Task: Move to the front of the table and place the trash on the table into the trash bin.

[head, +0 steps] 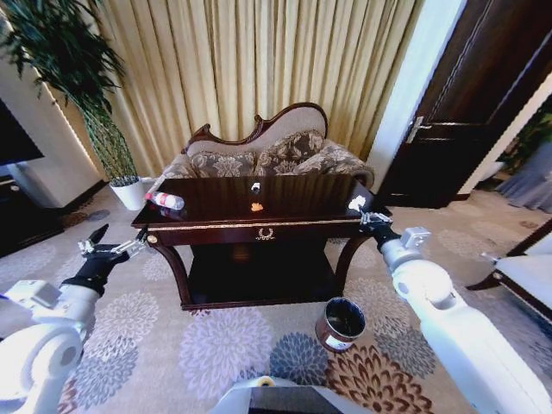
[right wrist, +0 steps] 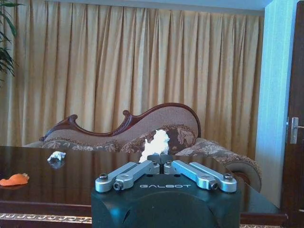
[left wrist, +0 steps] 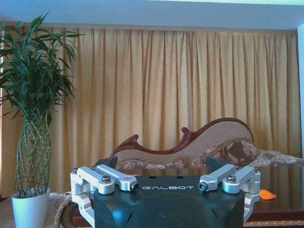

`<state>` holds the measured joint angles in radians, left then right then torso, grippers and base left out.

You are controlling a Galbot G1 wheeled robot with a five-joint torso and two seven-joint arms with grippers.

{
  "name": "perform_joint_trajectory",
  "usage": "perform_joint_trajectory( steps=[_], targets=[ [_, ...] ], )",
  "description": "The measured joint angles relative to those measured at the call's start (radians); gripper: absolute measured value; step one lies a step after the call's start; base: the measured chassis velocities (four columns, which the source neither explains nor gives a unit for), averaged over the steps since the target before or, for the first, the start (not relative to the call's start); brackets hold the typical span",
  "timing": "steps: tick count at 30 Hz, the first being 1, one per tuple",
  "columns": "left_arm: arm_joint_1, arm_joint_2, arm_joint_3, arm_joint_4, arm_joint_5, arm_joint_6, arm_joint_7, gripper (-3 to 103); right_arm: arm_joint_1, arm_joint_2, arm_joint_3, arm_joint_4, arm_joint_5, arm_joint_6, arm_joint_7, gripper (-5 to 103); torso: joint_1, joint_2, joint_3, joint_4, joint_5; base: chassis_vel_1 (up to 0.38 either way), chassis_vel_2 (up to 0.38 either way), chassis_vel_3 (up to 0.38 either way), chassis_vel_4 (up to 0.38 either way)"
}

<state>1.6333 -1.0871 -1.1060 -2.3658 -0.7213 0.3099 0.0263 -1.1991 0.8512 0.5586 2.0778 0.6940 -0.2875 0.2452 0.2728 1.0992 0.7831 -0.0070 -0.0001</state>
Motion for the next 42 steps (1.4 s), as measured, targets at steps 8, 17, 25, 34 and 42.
perform_joint_trajectory(
  steps=[8,17,25,34,42],
  targets=[
    [-0.003,-0.008,0.002,0.0,0.001,0.0,0.003,100,-0.134,0.114,0.015,-0.018,-0.074,-0.132,0.013,0,0.001,-0.001,0.0,-0.0001,0.0003,0.0,0.0,0.0,0.0],
    [-0.005,-0.011,-0.002,0.013,-0.001,-0.005,0.005,100,-0.206,0.199,-0.003,-0.184,-0.156,-0.235,0.021,0,0.0,0.0,0.0,0.0002,-0.0001,0.0,0.0,0.0,0.0],
    [-0.001,-0.013,-0.002,0.026,0.0,-0.017,0.017,100,-0.123,0.268,-0.041,-0.479,-0.295,-0.178,0.013,0,0.0,0.0,0.0,0.0002,0.0004,0.0,0.0,0.0,0.0],
    [-0.001,-0.014,0.001,0.037,0.0,-0.026,0.028,100,-0.114,0.309,-0.043,-0.554,-0.382,-0.161,0.04,9,0.0,0.0,0.0,-0.0001,0.0001,0.0,0.0,0.0,0.0],
    [-0.006,-0.017,0.002,0.043,0.0,-0.027,0.035,100,-0.121,0.293,-0.041,-0.539,-0.392,-0.146,0.035,31,0.0,0.0,0.0,-0.0001,0.0,0.0,0.0,0.0,0.0]
  ],
)
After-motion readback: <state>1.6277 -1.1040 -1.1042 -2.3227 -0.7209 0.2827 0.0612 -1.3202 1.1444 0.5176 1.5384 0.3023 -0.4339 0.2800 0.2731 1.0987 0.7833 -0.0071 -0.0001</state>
